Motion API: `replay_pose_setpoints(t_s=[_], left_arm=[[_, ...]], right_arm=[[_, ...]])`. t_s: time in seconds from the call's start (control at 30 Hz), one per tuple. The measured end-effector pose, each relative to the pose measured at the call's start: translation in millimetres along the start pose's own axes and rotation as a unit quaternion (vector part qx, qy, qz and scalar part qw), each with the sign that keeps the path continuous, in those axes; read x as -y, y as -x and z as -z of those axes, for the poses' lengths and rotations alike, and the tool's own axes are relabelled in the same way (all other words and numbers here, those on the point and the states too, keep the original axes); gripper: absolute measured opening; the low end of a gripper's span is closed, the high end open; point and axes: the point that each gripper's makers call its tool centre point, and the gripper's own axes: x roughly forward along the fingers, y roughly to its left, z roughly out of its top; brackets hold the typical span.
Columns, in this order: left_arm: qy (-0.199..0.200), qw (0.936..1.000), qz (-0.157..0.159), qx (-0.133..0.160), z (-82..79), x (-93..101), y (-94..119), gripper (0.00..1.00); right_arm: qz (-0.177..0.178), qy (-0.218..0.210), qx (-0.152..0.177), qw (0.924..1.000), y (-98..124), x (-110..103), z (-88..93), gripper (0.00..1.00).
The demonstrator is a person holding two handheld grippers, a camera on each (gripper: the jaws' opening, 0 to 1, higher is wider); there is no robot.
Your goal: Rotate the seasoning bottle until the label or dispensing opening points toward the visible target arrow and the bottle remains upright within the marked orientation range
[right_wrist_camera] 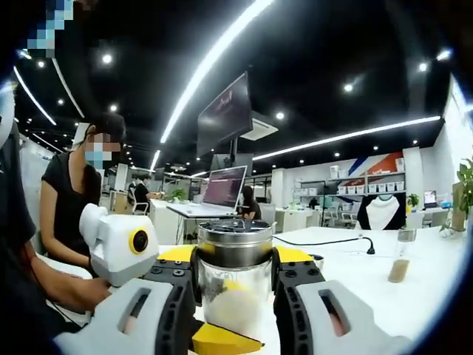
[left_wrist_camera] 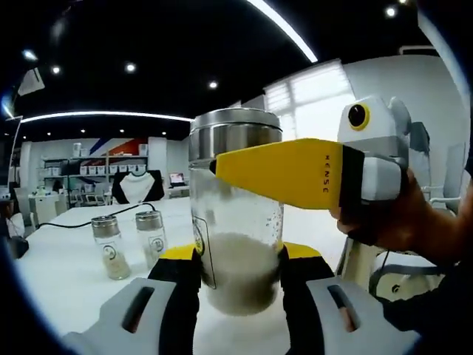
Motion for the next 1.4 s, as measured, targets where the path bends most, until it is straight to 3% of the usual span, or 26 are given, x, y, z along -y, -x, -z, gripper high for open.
replay_pose_setpoints(t_s=[0.3,0.43,0.7,0.9,1.23,1.4], left_arm=[[-0.001,0.9990,-0.045,0.005,3.3,-5.8,-3,0.44],[0.009,0.9979,-0.063,0.012,3.6,-5.8,-4,0.44],[-0.001,0.9964,-0.081,0.022,1.3,-6.7,-4,0.44],[-0.020,0.9987,-0.040,0.026,-3.2,-1.0,-5,0.46],[-0.057,0.9976,0.035,0.017,-2.1,8.8,-3,0.47],[-0.022,0.9978,0.061,0.015,1.6,8.7,-2,0.45]], right_arm=[[0.068,-0.002,-0.003,0.9977,-5,9,7.0,0.38],[0.091,0.018,0.000,0.9956,-7,10,8.6,0.38],[0.118,0.026,0.003,0.9927,-7,12,7.0,0.38],[0.089,-0.002,-0.002,0.9960,-4,15,6.6,0.38],[0.035,-0.002,-0.004,0.9994,0,10,5.9,0.38],[0.006,-0.023,0.007,0.9997,2,11,2.0,0.38]])
